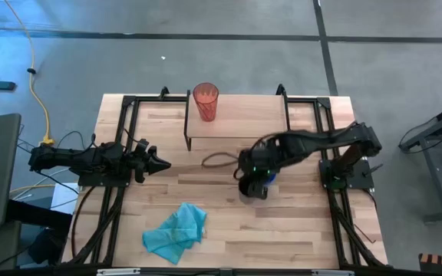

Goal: Stack small to large cups/mugs on shelf
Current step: Put the black cup on the shelf

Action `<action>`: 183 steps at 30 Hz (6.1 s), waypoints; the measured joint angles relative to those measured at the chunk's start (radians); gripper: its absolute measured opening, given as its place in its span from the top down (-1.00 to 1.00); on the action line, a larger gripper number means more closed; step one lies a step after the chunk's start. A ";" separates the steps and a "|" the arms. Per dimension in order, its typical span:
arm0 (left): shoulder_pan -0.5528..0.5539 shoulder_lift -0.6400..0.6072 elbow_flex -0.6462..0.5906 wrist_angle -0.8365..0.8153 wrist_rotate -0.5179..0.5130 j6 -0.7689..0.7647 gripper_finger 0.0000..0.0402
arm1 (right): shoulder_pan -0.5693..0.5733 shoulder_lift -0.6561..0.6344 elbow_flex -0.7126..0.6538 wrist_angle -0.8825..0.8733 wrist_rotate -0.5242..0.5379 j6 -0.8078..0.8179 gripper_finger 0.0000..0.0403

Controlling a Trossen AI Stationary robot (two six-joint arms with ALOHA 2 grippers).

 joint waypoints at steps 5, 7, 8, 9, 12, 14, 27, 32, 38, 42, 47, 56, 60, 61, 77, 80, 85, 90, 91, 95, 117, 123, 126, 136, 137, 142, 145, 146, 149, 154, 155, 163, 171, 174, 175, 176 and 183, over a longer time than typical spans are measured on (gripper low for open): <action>0.000 0.000 0.000 0.000 0.000 0.000 0.84 | -0.079 0.000 0.106 -0.081 0.021 -0.068 1.00; 0.000 0.000 0.000 0.000 0.000 0.000 0.84 | -0.113 0.000 0.141 -0.107 0.021 -0.093 1.00; 0.000 0.000 0.000 0.000 0.000 0.000 0.84 | -0.130 0.000 0.158 -0.122 0.021 -0.107 1.00; 0.000 0.000 0.000 0.000 0.000 0.000 0.84 | -0.147 0.000 0.174 -0.132 0.021 -0.117 1.00; 0.000 0.000 0.000 0.000 0.000 0.000 0.84 | -0.196 0.000 0.214 -0.168 0.021 -0.151 1.00; 0.000 0.000 0.000 0.000 0.000 0.000 0.84 | -0.226 0.000 0.238 -0.190 0.021 -0.173 1.00; 0.000 0.000 0.001 0.000 0.000 -0.005 0.84 | -0.382 0.000 0.303 -0.230 0.018 -0.332 1.00; 0.000 0.000 0.001 0.000 0.000 -0.011 0.84 | -0.439 0.000 0.303 -0.233 0.011 -0.376 1.00; 0.000 0.000 0.001 -0.002 -0.023 -0.028 0.84 | -0.516 0.000 0.303 -0.226 0.009 -0.378 1.00; 0.000 0.000 0.001 -0.002 -0.026 -0.029 0.84 | -0.567 0.000 0.302 -0.170 0.009 -0.362 1.00; 0.000 0.000 0.001 -0.002 -0.026 -0.028 0.84 | -0.626 0.000 0.302 -0.066 0.009 -0.307 1.00; 0.000 0.000 0.001 -0.002 -0.045 -0.027 0.84 | -0.685 0.032 0.301 0.046 -0.037 -0.238 1.00; 0.000 0.001 0.001 -0.001 -0.049 -0.027 0.84 | -0.692 0.071 0.301 0.039 -0.041 -0.238 1.00; 0.000 0.003 0.001 0.000 -0.049 -0.027 0.84 | -0.694 0.080 0.301 0.037 -0.041 -0.238 1.00; 0.000 0.005 0.001 0.000 -0.049 -0.026 0.84 | -0.737 0.133 0.301 0.043 -0.072 -0.193 1.00; 0.000 0.005 0.001 0.000 -0.049 -0.026 0.84 | -0.737 0.137 0.301 0.040 -0.073 -0.193 1.00; 0.000 0.005 0.001 0.000 -0.049 -0.026 0.84 | -0.733 0.155 0.301 0.032 -0.075 -0.193 1.00; 0.000 0.005 0.001 0.000 -0.048 -0.027 0.84 | -0.730 0.166 0.301 0.038 -0.075 -0.193 1.00; 0.000 0.005 0.001 0.000 -0.047 -0.026 0.84 | -0.730 0.168 0.301 0.035 -0.075 -0.191 1.00; 0.000 0.005 0.001 0.000 -0.044 -0.027 0.84 | -0.729 0.181 0.301 0.026 -0.078 -0.190 1.00; 0.000 0.005 0.001 0.000 -0.041 -0.027 0.84 | -0.724 0.194 0.302 0.003 -0.083 -0.185 1.00; 0.000 0.005 0.001 0.000 -0.041 -0.029 0.84 | -0.724 0.194 0.302 0.003 -0.082 -0.187 1.00; 0.000 0.005 0.001 0.000 -0.041 -0.029 0.84 | -0.724 0.194 0.302 0.000 -0.069 -0.186 1.00; 0.000 0.005 0.001 0.000 -0.041 -0.030 0.84 | -0.724 0.193 0.302 0.000 -0.067 -0.193 1.00; 0.000 0.005 0.001 0.000 -0.041 -0.030 0.84 | -0.724 0.193 0.302 0.000 -0.067 -0.193 1.00; 0.000 0.005 0.001 0.000 -0.041 -0.030 0.84 | -0.733 0.192 0.302 -0.007 -0.067 -0.193 1.00; 0.000 0.005 0.001 0.000 -0.041 -0.029 0.84 | -0.739 0.192 0.317 -0.032 -0.067 -0.194 1.00; 0.000 0.005 0.001 0.000 -0.041 -0.029 0.84 | -0.741 0.192 0.325 -0.038 -0.065 -0.194 1.00; 0.000 0.005 0.001 0.000 -0.041 -0.029 0.84 | -0.746 0.192 0.355 -0.039 -0.059 -0.195 1.00; 0.000 0.005 0.001 0.000 -0.041 -0.021 0.84 | -0.751 0.191 0.393 -0.042 -0.056 -0.198 1.00; 0.000 0.005 0.001 0.000 -0.041 -0.020 0.84 | -0.751 0.191 0.393 -0.046 -0.056 -0.198 1.00; 0.000 0.005 0.001 0.000 -0.041 -0.018 0.84 | -0.750 0.192 0.370 -0.076 -0.059 -0.198 1.00; 0.000 0.005 0.001 0.000 -0.041 -0.018 0.84 | -0.750 0.192 0.370 -0.071 -0.059 -0.198 1.00; 0.000 0.005 0.001 0.000 -0.041 -0.018 0.84 | -0.750 0.192 0.370 -0.071 -0.059 -0.198 1.00; 0.000 0.005 0.001 0.000 -0.041 -0.018 0.84 | -0.750 0.192 0.370 -0.071 -0.059 -0.198 1.00; 0.000 0.005 0.001 0.000 -0.041 -0.018 0.84 | -0.750 0.192 0.370 -0.071 -0.059 -0.198 1.00; 0.000 0.005 0.001 0.000 -0.041 -0.018 0.84 | -0.750 0.201 0.370 -0.070 -0.069 -0.195 1.00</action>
